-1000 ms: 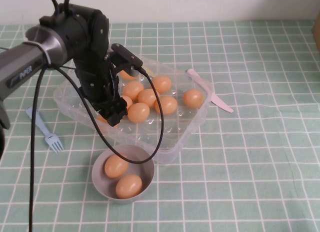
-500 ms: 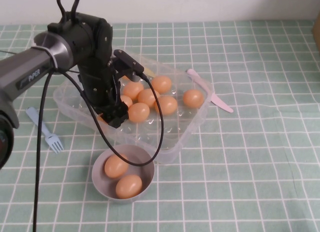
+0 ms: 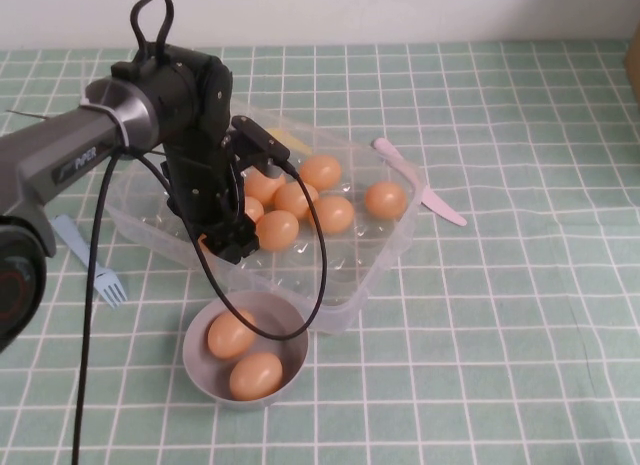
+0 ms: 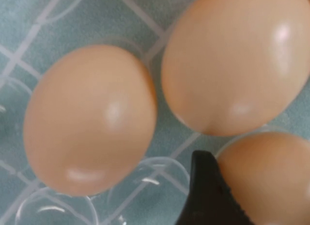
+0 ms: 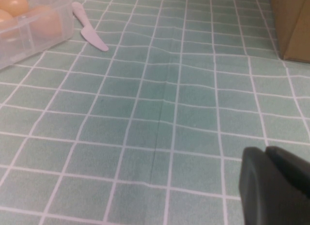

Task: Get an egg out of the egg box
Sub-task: Pick up the egg from the plastic box, then place the egg in the bowl

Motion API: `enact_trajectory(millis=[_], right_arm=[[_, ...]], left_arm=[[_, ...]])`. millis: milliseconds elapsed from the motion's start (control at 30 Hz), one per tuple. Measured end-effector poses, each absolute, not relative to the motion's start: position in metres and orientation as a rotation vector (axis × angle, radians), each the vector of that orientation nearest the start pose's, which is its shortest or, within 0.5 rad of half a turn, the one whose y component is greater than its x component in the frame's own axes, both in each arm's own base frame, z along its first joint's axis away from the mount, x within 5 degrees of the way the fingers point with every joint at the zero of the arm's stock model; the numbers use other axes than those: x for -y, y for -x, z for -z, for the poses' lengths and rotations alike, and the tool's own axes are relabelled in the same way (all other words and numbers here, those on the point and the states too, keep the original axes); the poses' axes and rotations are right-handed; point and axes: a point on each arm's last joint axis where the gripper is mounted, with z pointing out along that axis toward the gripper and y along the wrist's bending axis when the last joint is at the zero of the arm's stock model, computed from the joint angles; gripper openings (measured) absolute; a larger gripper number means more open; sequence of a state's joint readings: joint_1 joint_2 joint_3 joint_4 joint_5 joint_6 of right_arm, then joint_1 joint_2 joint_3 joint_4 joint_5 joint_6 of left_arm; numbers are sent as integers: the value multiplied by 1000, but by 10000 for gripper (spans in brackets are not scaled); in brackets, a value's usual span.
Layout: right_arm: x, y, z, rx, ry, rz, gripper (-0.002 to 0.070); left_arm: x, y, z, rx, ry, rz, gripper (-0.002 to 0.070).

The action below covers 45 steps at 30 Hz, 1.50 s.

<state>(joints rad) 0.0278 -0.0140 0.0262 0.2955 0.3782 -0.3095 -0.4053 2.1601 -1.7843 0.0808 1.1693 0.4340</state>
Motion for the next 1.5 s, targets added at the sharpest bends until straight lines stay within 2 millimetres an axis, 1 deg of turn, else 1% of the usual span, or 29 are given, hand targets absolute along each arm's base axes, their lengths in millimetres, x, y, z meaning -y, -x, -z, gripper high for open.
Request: enact_trajectory(millis=[100,167,200,300,400,500,533,567,633,700,733,800,867,900,1000,1100,1167,1267,1500], right_arm=[[-11,-52,-173,-1854,132,-96,-17],[-11,-52,-173,-1854,132,-96,-17],[-11,-52,-173,-1854,132,-96,-17],[-11,-52,-173,-1854,132,-96,-17],[-11,-52,-173,-1854,132,-96,-17],[-11,-52,-173,-1854,132,-96,-17],[-11,-52,-173,-1854,132,-96,-17],[-11,-52,-173,-1854,132,-96,-17],[-11,-52,-173,-1854,132,-96,-17],[-11,-52,-173,-1854,132,-96,-17],[-11,-52,-173,-1854,132,-96,-17],[-11,-52,-173,-1854,132,-96,-17],[-11,-52,-173,-1854,132,-96,-17],[-11,-52,-173,-1854,132,-96,-17],[-11,-52,-173,-1854,132,-96,-17],[-11,-52,-173,-1854,132,-96,-17],[-11,-52,-173,-1854,132,-96,-17],[-11,-52,-173,-1854,132,-96,-17],[-11,-52,-173,-1854,132,-96,-17]], left_arm=[[171,-414,-202,-2746,-1263,-116,361],[172,-417,-212,-2738,-1233,-115,361],[173,-420,-220,-2726,-1202,-111,361],[177,-424,-253,-2663,-1084,-68,361],[179,-416,-286,-2602,-1017,-24,361],[183,-397,-323,-2523,-1010,-16,361],[186,-385,-337,-2490,-1025,-20,361],[188,-378,-344,-2472,-1034,-21,361],[194,-349,-364,-2421,-1075,-7,361],[197,-321,-375,-2395,-1118,21,361],[197,-311,-377,-2393,-1135,32,361],[194,-291,-376,-2405,-1161,50,361],[187,-275,-367,-2451,-1169,63,361],[183,-269,-360,-2481,-1175,58,361],[175,-257,-327,-2594,-1210,38,361],[172,-253,-296,-2632,-1227,30,361],[173,-254,-282,-2613,-1216,39,361],[175,-255,-271,-2602,-1200,68,361],[188,-266,-246,-2630,-1177,141,361]])
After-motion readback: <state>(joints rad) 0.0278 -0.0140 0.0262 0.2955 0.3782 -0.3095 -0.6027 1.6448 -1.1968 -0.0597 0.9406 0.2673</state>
